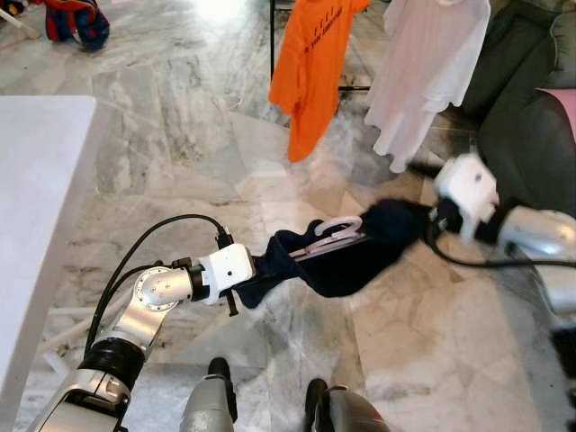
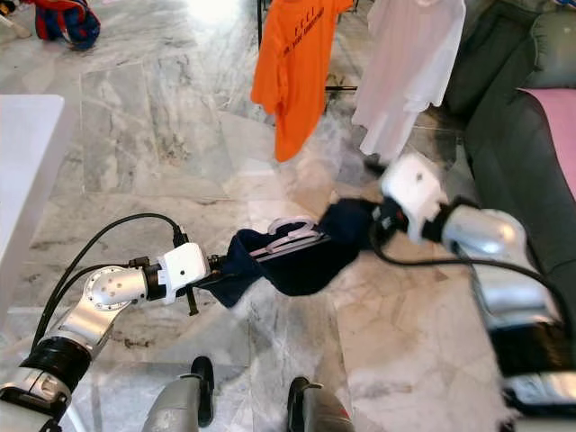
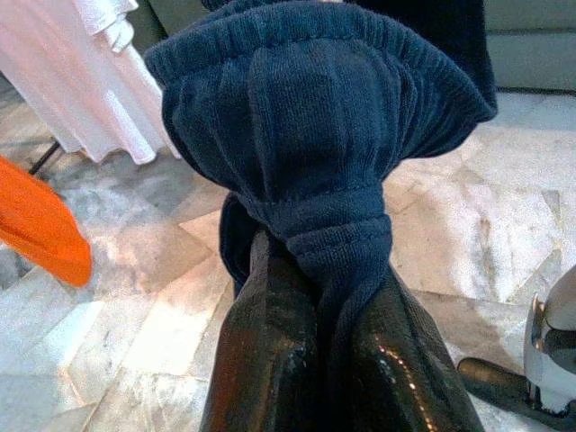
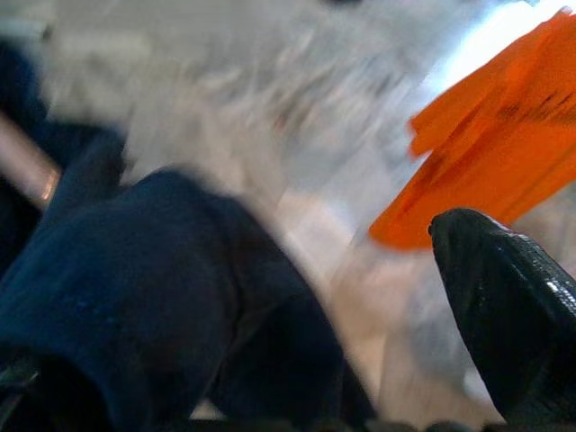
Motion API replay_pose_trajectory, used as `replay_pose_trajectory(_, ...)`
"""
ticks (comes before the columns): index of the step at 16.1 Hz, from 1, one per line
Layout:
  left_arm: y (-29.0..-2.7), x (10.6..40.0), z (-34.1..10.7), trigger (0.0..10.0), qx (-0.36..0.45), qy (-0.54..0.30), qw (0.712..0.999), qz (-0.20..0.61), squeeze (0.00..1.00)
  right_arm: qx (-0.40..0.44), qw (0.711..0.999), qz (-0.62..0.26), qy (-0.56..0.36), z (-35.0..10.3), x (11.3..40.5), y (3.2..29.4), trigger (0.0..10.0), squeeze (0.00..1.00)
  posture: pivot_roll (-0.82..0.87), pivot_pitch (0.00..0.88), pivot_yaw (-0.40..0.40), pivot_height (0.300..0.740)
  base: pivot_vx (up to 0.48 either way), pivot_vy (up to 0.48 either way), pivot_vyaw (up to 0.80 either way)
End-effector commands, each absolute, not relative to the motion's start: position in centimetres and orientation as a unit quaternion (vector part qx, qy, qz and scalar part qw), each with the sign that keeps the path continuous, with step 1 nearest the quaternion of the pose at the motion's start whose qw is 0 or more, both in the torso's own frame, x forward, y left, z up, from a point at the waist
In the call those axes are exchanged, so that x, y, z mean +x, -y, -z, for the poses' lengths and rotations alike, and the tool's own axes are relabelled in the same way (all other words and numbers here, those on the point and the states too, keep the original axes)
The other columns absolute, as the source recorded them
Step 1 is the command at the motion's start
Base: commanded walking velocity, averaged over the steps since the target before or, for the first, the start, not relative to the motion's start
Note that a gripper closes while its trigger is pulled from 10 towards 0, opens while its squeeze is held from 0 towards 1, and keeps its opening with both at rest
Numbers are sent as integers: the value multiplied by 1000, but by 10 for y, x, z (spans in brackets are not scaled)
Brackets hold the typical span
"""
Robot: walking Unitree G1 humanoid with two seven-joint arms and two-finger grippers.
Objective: Hang hanger
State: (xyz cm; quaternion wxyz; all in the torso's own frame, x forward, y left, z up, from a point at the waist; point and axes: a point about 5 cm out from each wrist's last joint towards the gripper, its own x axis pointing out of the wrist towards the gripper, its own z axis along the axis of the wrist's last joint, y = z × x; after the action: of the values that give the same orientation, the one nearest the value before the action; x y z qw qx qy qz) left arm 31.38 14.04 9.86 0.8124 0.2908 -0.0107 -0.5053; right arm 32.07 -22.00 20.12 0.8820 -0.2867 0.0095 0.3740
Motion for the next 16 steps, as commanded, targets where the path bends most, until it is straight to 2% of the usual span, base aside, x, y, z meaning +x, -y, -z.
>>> replay_pose_trajectory(1, -139, 312, -96, 0, 294, 15, 810, 507, 0, -296, 865, -403, -44, -195, 313, 222, 10000, 1000, 26, 301, -32, 740, 0, 0, 0)
replay_pose_trajectory(2, -139, 314, -96, 0, 298, 13, 809, 506, 0, -281, 863, -415, -63, -193, 310, 224, 10000, 1000, 21, 300, -33, 740, 0, 0, 0)
replay_pose_trajectory(5, -140, 317, -93, 0, 309, 2, 809, 500, 0, -301, 828, -456, -129, -186, 295, 235, 10000, 1000, 6, 285, -32, 740, 0, 0, 0)
replay_pose_trajectory(8, -140, 325, -92, 0, 329, -10, 818, 471, 0, -285, 807, -495, -149, -190, 282, 230, 10000, 949, -9, 283, -37, 740, 0, 0, 0)
replay_pose_trajectory(10, -137, 328, -93, 0, 331, -7, 825, 458, 0, -245, 835, -473, -135, -191, 287, 229, 10000, 910, -13, 288, -34, 740, 0, 0, 0)
replay_pose_trajectory(11, -135, 329, -93, 0, 330, -6, 825, 458, 0, -233, 844, -466, -128, -191, 288, 228, 10000, 906, -14, 288, -32, 740, 0, 0, 0)
replay_pose_trajectory(13, -134, 330, -95, 0, 330, -3, 824, 461, 0, -152, 852, -484, -128, -187, 278, 221, 10000, 886, -24, 291, -22, 740, 0, 0, 0)
replay_pose_trajectory(15, -133, 333, -98, 0, 333, -2, 824, 459, 0, -135, 873, -453, -118, -180, 279, 226, 10000, 757, -36, 288, 0, 740, 0, 0, 0)
replay_pose_trajectory(16, -131, 335, -99, 0, 333, -2, 824, 458, 0, -137, 879, -442, -113, -180, 280, 229, 10000, 761, -51, 287, 12, 740, 0, 0, 0)
